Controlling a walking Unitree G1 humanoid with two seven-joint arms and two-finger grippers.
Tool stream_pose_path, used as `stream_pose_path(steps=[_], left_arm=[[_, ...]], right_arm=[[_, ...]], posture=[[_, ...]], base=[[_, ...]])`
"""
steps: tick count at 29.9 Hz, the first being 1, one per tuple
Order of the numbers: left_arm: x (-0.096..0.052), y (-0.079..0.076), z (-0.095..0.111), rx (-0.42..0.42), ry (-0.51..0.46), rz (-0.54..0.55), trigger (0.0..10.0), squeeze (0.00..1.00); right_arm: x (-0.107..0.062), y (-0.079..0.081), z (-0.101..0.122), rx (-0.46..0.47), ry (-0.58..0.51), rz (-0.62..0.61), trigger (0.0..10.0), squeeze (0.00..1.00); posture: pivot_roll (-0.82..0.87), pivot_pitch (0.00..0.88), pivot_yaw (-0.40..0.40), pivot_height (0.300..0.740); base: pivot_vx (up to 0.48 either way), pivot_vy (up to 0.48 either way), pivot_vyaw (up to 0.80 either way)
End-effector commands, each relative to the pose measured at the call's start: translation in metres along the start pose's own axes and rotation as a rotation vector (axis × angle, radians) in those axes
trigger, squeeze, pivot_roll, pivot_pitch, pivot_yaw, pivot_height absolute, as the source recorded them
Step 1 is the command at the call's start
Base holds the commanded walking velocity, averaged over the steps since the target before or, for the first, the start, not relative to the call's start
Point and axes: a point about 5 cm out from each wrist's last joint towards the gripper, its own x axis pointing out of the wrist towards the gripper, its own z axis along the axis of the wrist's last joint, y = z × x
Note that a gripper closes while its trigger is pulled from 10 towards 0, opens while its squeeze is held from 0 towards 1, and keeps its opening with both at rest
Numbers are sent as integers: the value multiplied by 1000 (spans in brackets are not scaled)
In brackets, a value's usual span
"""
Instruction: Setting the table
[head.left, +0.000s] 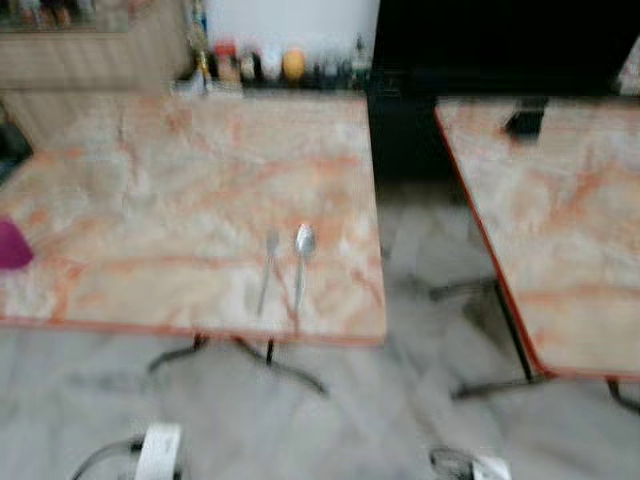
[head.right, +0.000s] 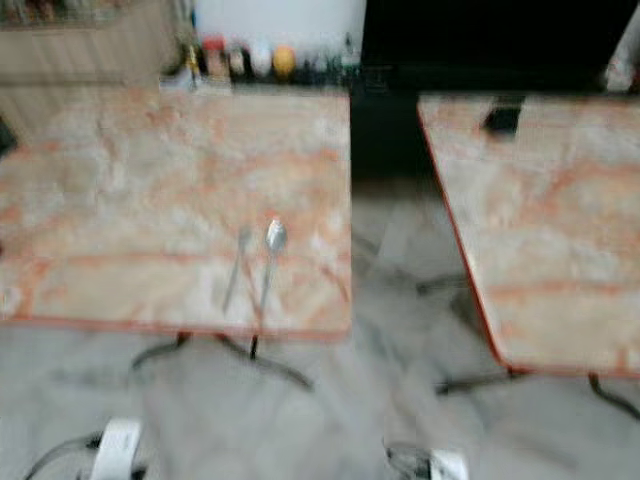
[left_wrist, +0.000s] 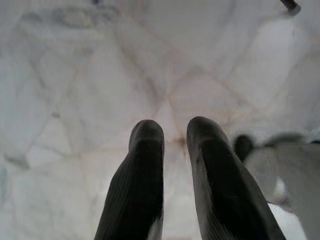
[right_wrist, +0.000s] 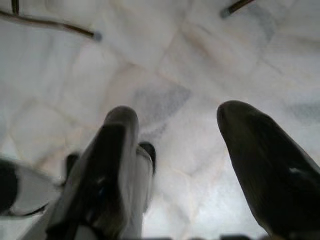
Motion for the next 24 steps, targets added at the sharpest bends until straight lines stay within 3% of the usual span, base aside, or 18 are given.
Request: stream_pose_path(steps=[1, 12, 24], left_arm=[[0, 3, 0, 1, 0, 14, 10000, 0], [0, 5, 0, 2, 2, 26, 10000, 0], [1, -6, 3, 10, -16, -14, 10000, 0]], right_arm=[[4, 7, 7, 2, -21, 17, 10000, 0], [4, 7, 9, -17, -23, 27, 10000, 0], [5, 7, 11, -8, -30, 24, 10000, 0]], posture=[[91, 0, -35, 731], [91, 0, -34, 731], [85, 0, -34, 731]], base=[[0, 465, 0], [0, 439, 0], [0, 0, 0]])
